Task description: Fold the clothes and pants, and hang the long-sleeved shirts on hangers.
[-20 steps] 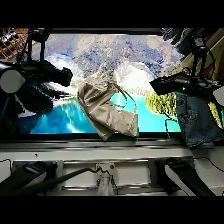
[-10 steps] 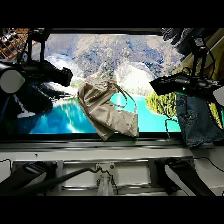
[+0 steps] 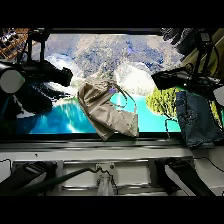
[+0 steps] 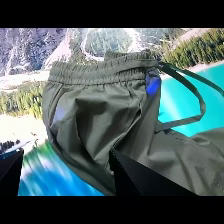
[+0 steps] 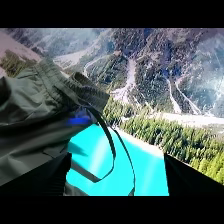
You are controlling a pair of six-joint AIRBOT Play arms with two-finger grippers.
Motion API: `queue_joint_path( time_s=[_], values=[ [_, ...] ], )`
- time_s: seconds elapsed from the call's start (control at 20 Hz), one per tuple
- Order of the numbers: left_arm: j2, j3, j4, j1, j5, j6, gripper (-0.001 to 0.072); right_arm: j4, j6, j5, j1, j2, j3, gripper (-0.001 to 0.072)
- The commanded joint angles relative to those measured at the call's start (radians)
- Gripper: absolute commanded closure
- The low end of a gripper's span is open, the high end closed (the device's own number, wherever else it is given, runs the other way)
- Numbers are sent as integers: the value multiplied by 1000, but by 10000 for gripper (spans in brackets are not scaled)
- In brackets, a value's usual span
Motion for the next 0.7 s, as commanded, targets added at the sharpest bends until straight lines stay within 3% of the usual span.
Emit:
queue_joint_path(
  time_s=[0.0,0.35,0.5,0.65],
  values=[
    [0,1,0,0,0,0,156,3,0,-70,1,-1,1,59],
    [-13,0,-32,-1,3,12,157,14,0,-180,1,-1,1,57],
    [-83,6,-106,-1,67,74,157,13,0,-131,1,-9,1,66],
    [-260,104,-172,-1,82,151,151,-2,48,-74,0,-54,-10,138]
  ],
)
